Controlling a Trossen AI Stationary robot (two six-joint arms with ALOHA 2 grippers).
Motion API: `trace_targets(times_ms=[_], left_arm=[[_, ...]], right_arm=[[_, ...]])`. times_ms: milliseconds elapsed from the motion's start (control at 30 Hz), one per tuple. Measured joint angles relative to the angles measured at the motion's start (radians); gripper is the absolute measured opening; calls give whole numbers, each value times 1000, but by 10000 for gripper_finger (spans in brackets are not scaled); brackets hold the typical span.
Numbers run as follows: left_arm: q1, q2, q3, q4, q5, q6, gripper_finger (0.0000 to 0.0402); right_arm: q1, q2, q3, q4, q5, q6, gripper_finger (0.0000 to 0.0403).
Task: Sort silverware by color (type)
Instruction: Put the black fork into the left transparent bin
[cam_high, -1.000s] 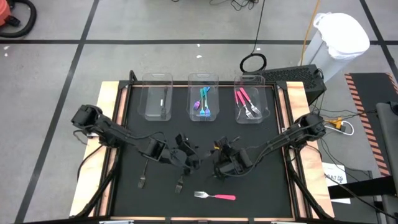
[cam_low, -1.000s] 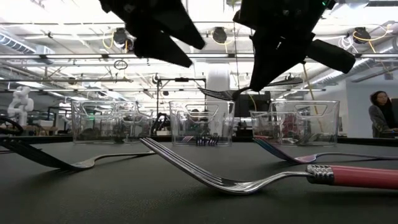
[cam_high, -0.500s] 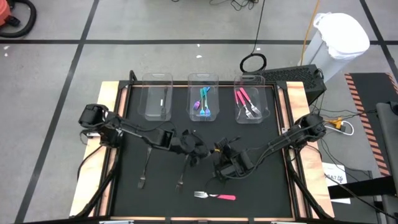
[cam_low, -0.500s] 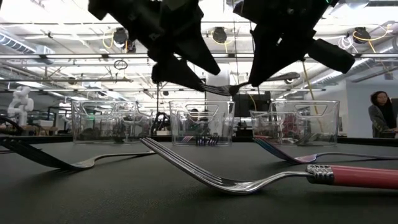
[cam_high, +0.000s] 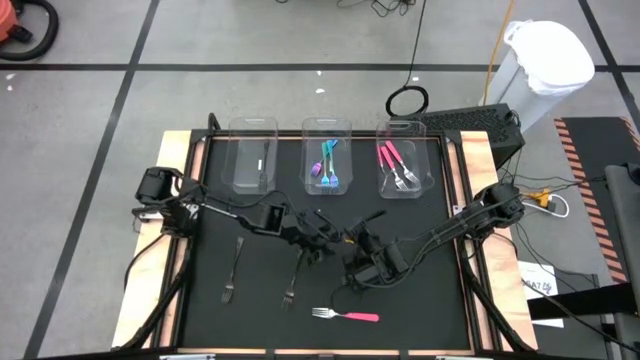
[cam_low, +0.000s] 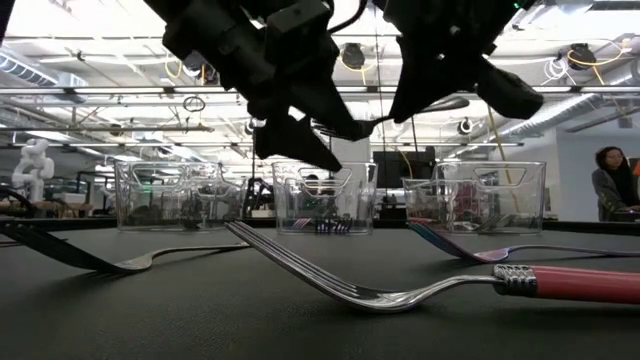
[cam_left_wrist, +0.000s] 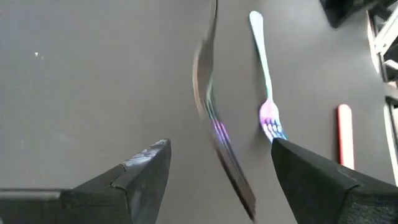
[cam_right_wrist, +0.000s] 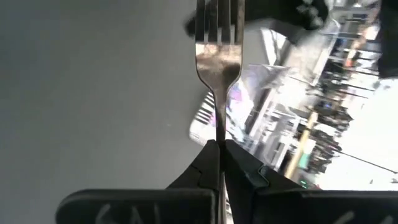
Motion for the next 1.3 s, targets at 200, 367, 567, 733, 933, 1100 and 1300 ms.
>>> trace_targets(times_ms=[200,367,567,733,933,1100,1300], left_arm=[[3,-1,-1,48,0,20,235],[12,-1,-1,57,-3,25,199],[26,-1,-1,57,-19,50,158],[24,-1,-1,58,-18,61,86],[28,-1,-1,45,-62,98,10],[22,-3,-1,56,-69,138,4],[22,-28,-1,45,-60,184,3]], right_arm=[[0,0,0,-2,4,-24,4],[0,0,0,-3,4,-34,4],[0,0,0,-3,3,-34,4],[0,0,0,-7,3,-39,4],[2,0,0,-5,3,-54,23],[-2,1,0,-4,4,5,70],[9,1,0,-9,10,147,130]])
